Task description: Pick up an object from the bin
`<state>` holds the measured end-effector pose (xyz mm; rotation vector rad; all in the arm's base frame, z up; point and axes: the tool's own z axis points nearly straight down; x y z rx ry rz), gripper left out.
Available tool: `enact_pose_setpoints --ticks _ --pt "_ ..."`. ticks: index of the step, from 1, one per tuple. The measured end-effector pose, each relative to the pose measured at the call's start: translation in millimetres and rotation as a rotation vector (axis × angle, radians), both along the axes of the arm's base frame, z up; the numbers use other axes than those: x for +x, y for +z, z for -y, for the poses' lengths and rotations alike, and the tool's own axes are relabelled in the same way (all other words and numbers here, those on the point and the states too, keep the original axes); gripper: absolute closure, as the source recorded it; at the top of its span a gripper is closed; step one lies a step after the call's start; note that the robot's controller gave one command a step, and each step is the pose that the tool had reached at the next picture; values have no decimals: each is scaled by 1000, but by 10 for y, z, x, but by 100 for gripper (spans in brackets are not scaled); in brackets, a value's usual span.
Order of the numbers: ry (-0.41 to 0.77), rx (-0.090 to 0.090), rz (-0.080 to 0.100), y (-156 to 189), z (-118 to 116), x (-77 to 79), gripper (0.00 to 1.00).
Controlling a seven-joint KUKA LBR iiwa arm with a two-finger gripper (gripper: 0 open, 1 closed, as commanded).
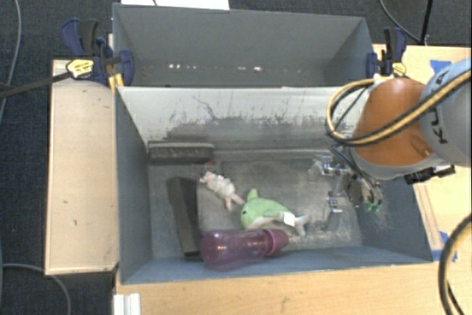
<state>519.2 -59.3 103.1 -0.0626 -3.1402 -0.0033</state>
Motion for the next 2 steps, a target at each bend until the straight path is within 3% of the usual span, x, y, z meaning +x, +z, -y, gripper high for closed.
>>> enact_pose_setpoints --ticks 1,2 --pt "-222 -1 5 -103 -132 -26 0" --pt "-86 -1 3 -198 -423 -53 0"
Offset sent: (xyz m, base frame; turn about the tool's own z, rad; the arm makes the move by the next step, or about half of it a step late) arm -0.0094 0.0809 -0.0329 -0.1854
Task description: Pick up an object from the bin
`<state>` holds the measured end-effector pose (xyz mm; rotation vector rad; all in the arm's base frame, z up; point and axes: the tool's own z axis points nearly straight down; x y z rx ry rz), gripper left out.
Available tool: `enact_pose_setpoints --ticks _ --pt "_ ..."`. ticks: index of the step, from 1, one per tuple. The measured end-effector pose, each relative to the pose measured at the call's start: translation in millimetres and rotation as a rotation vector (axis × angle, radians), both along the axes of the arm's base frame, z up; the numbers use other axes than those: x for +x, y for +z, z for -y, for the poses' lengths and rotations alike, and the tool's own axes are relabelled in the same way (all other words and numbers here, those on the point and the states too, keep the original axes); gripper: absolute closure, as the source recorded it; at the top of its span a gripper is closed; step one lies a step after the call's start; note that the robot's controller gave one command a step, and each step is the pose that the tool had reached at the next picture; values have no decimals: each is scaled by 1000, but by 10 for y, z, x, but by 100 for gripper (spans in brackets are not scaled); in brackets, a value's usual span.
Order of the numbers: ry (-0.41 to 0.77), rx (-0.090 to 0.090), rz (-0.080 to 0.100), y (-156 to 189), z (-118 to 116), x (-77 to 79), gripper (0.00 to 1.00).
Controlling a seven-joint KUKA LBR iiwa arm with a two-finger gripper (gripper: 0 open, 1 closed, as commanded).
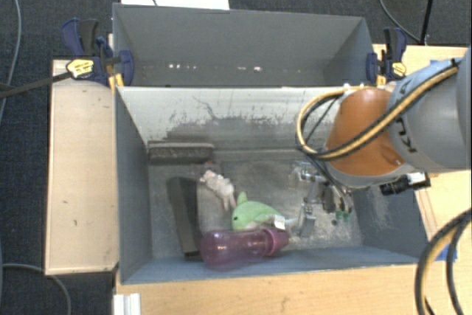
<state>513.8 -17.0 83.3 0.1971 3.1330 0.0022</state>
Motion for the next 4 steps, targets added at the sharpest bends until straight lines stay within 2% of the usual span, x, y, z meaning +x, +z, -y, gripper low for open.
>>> enact_pose_setpoints --ticks 1,2,3,4 --pt "217 0 2 -66 -153 -57 0" --pt "190 -1 3 -51 -525 -82 0" --pt "353 0 5 -128 -914 122 100" --pt "353 0 5 -128 -914 122 100"
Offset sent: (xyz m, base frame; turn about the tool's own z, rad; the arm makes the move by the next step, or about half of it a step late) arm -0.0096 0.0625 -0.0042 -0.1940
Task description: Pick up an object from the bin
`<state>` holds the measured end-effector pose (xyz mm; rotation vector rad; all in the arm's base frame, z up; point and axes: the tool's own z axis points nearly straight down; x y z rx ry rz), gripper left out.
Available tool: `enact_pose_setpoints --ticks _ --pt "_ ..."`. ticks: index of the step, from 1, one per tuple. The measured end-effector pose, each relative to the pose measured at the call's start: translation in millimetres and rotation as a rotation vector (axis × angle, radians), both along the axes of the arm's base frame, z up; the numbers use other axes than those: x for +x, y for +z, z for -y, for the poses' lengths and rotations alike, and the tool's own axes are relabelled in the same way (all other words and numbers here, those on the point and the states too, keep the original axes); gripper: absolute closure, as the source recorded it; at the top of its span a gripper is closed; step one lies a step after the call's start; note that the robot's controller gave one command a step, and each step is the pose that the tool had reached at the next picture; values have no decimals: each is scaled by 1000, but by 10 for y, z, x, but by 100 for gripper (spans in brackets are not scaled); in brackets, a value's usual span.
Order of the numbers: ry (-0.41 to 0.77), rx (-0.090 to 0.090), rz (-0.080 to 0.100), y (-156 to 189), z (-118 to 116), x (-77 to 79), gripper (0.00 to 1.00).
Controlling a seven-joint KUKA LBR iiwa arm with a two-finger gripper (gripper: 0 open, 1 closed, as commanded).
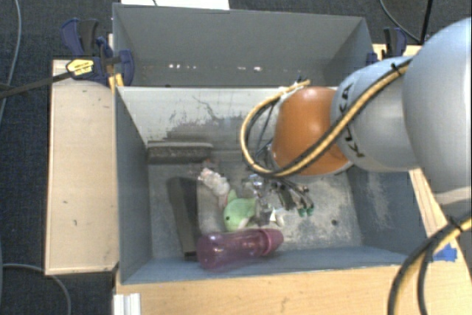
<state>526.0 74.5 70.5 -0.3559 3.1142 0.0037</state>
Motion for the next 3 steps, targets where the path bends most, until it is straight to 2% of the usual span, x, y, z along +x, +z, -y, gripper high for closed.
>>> enact_pose_setpoints --ticks 2,3 --pt "-24 0 -4 317 34 23 100" --pt "38 1 6 661 -10 190 100"
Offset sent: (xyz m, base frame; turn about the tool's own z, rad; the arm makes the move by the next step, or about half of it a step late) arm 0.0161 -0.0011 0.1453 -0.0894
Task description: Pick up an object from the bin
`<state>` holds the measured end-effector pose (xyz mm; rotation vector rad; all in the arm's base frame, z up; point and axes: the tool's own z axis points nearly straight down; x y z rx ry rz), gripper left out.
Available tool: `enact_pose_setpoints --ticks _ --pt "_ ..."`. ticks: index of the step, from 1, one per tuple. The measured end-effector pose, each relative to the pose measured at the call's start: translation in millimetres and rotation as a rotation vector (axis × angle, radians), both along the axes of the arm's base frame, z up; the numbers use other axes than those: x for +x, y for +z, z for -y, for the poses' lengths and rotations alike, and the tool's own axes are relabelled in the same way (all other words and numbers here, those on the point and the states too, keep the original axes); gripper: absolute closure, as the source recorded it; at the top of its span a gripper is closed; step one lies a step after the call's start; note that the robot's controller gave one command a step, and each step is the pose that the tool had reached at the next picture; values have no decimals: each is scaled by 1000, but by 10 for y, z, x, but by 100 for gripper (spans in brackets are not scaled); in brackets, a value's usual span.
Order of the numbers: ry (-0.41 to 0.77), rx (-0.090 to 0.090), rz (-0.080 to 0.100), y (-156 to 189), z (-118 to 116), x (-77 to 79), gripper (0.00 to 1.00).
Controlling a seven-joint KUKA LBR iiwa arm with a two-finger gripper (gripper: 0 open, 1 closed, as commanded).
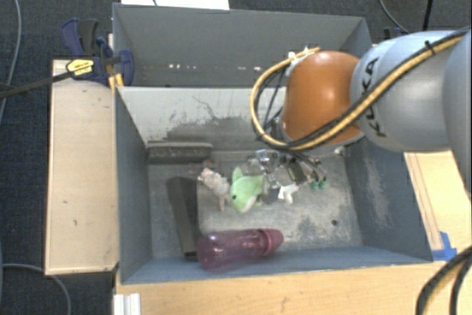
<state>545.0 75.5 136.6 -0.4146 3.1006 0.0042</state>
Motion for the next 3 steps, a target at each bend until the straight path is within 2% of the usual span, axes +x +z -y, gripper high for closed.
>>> enact_pose_setpoints --ticks 1,2,3 --pt "52 1 2 -205 -27 131 100" --pt "17 -1 -20 -75 12 -49 100" --pt "-15 3 6 1221 -113 69 100"
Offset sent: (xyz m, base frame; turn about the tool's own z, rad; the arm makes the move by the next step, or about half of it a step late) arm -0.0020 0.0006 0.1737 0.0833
